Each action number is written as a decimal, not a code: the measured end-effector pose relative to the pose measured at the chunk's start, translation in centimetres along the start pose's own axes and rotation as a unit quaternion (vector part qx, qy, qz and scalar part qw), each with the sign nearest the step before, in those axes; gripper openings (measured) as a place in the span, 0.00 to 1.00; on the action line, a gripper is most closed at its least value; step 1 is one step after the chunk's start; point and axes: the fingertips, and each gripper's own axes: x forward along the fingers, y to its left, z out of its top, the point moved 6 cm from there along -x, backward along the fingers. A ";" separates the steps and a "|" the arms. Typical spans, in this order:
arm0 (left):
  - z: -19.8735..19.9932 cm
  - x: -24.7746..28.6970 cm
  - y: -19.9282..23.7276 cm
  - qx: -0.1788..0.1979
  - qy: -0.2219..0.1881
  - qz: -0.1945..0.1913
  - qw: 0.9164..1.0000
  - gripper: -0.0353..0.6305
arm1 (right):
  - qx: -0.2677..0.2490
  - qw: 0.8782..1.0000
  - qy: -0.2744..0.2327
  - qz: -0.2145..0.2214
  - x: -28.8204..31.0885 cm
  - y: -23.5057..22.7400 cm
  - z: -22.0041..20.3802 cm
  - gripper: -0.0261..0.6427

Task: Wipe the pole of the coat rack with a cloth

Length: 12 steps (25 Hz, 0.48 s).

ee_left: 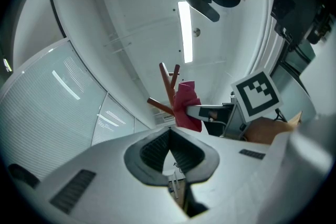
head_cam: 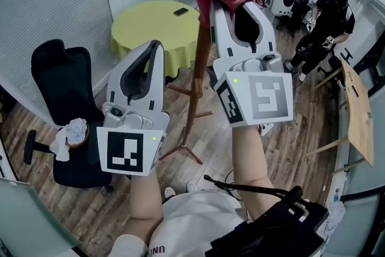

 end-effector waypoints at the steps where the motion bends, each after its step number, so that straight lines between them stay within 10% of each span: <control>1: -0.1 0.0 0.0 0.000 0.001 0.000 1.000 0.07 | 0.003 1.000 0.001 -0.001 -0.1 0.0 -0.3 0.16; 12: -0.6 -0.1 0.1 -0.005 0.009 0.002 1.000 0.07 | 0.003 1.000 0.017 0.004 -0.4 0.2 -2.0 0.16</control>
